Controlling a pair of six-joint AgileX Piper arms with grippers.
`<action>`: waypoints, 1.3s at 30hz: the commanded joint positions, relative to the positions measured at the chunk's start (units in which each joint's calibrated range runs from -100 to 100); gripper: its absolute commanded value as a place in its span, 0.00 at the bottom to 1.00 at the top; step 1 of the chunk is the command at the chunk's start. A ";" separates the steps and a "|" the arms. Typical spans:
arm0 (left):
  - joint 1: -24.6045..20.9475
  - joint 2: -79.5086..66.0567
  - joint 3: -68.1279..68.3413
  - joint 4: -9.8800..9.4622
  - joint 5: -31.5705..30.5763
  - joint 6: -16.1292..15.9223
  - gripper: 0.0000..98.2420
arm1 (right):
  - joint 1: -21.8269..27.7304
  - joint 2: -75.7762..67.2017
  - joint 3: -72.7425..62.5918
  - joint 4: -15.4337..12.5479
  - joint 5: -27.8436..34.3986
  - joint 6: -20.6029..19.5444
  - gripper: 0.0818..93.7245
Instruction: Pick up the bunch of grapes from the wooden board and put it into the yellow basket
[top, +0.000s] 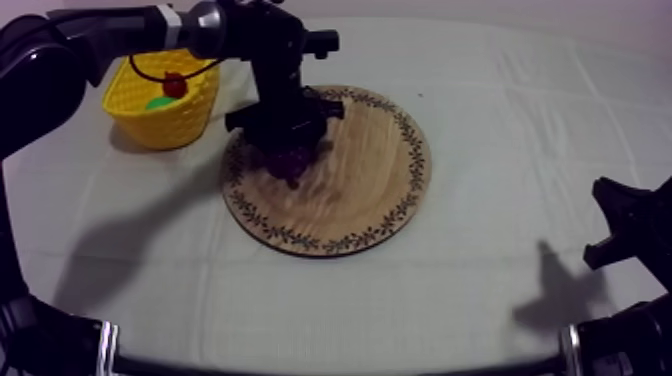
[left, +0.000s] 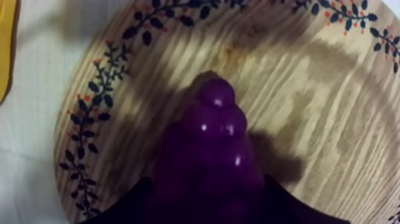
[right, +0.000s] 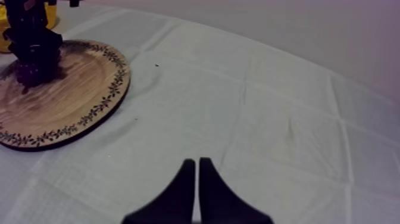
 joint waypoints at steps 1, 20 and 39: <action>0.07 -0.12 0.01 -0.33 -0.21 -0.12 0.44 | 0.02 -0.01 -0.03 0.01 0.00 -0.02 0.00; -2.42 -25.79 14.37 -2.93 1.01 -5.91 0.40 | 0.02 -0.01 -0.03 0.01 0.00 0.01 0.00; -15.18 -44.01 15.84 -7.27 -9.13 -13.83 0.45 | 0.02 -0.01 -0.03 0.01 0.00 0.00 0.00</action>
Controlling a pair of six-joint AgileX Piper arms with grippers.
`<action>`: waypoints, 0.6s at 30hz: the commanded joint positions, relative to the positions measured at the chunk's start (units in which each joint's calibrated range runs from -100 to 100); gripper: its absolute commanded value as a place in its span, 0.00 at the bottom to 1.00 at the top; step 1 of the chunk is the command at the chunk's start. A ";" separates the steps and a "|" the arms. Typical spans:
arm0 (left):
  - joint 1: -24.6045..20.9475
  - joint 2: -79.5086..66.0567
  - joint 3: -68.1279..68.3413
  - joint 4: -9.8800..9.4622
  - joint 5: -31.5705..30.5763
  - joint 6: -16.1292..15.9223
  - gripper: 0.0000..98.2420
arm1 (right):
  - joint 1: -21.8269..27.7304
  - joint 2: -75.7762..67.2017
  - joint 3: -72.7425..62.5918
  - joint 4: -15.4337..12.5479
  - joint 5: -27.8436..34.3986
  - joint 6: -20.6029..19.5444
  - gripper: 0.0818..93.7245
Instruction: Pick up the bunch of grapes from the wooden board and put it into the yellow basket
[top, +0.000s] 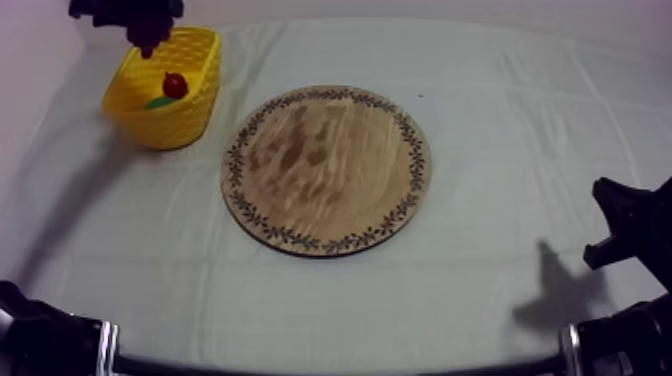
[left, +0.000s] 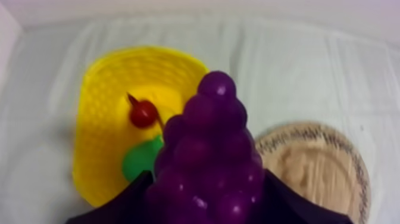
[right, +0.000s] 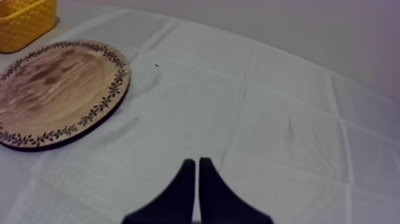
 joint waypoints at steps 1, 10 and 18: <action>-1.61 1.12 -1.14 -0.38 -2.95 -0.36 0.45 | 0.02 -0.01 -0.03 0.01 0.00 0.05 0.00; -5.77 9.47 0.15 -3.09 -17.29 0.27 0.44 | 0.02 -0.01 -0.03 0.01 0.00 0.07 0.00; -7.23 17.26 2.64 -3.06 -24.85 0.48 0.45 | 0.02 -0.01 -0.03 0.01 0.00 0.04 0.00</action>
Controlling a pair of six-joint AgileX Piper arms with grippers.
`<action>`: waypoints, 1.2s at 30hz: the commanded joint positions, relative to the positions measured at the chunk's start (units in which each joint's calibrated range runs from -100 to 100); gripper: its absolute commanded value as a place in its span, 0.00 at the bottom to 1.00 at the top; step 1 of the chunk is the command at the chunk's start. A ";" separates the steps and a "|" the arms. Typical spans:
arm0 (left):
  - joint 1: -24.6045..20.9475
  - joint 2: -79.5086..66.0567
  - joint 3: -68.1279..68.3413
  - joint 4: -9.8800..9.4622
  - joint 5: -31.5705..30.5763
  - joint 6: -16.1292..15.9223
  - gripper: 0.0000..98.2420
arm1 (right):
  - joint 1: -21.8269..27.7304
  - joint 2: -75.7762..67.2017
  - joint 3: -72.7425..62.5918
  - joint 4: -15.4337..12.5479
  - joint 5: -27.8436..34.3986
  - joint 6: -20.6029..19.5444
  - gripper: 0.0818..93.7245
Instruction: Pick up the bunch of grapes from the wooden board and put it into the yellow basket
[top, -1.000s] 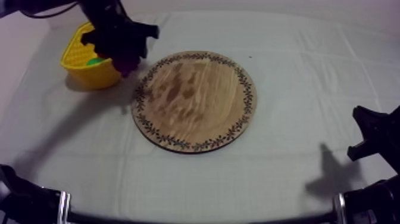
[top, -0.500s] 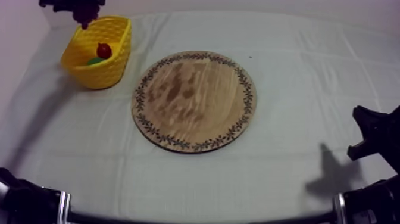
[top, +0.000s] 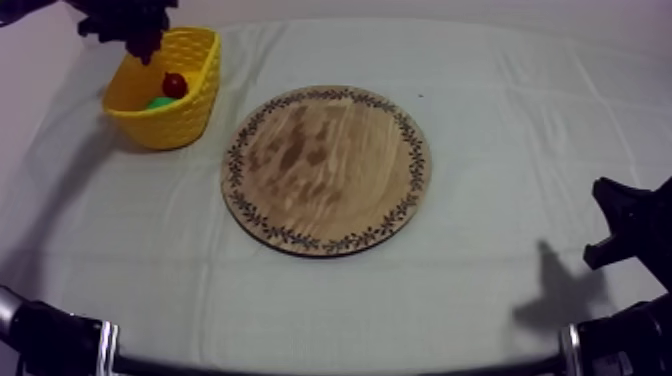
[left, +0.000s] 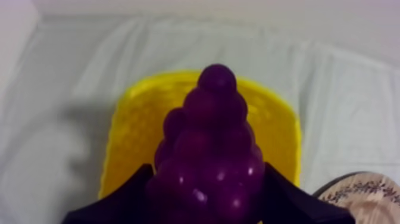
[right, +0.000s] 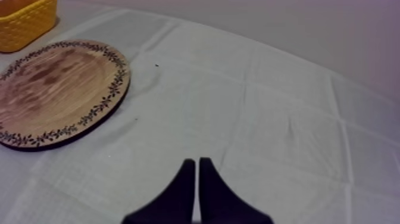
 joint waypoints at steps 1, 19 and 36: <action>-0.28 2.12 0.88 0.12 -2.93 -0.01 0.45 | 0.02 -0.01 -0.03 0.01 0.00 0.01 0.00; -0.66 9.40 1.06 0.29 -8.38 -0.61 0.47 | 0.02 -0.01 -0.03 0.01 0.00 0.03 0.00; -1.46 3.36 4.12 0.43 -7.68 0.26 0.85 | 0.02 -0.01 -0.03 0.01 0.00 0.05 0.00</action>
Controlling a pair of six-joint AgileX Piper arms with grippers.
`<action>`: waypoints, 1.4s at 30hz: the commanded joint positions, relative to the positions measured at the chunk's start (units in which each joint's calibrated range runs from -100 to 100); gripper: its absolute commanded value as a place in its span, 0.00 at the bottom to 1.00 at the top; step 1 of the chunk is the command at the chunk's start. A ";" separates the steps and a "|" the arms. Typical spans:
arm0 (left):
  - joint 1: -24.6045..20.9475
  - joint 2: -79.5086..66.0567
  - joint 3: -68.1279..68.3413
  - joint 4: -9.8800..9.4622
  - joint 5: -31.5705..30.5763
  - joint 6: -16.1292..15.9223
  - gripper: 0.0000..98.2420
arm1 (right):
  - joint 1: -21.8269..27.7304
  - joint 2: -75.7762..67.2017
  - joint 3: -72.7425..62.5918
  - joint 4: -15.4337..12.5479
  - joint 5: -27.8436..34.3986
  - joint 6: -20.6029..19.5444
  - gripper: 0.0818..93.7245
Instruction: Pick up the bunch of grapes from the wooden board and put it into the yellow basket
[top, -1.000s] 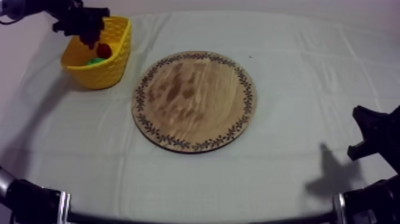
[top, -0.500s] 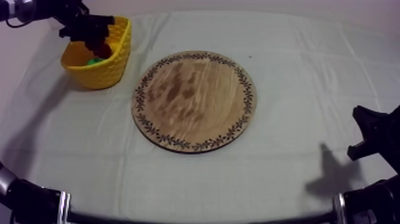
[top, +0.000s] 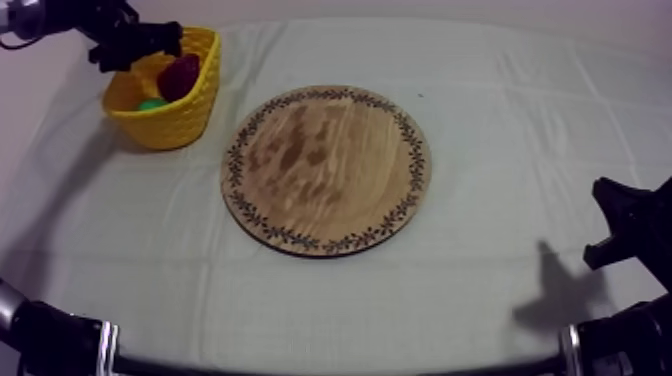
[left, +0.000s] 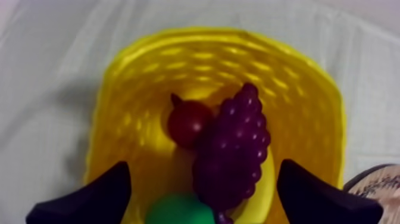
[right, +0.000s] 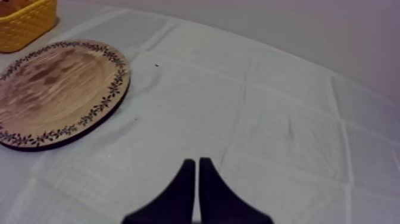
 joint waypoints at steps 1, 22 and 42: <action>-0.20 -2.57 0.14 0.07 0.06 0.31 0.79 | 0.02 -0.01 -0.03 0.01 0.00 0.02 0.00; -5.95 -51.08 30.15 0.39 -12.61 0.57 0.00 | 0.02 -0.01 -0.03 0.01 0.00 -0.03 0.00; -7.96 -100.84 71.50 5.00 -14.77 -9.23 0.00 | 0.02 -0.01 -0.03 0.01 0.00 -0.02 0.00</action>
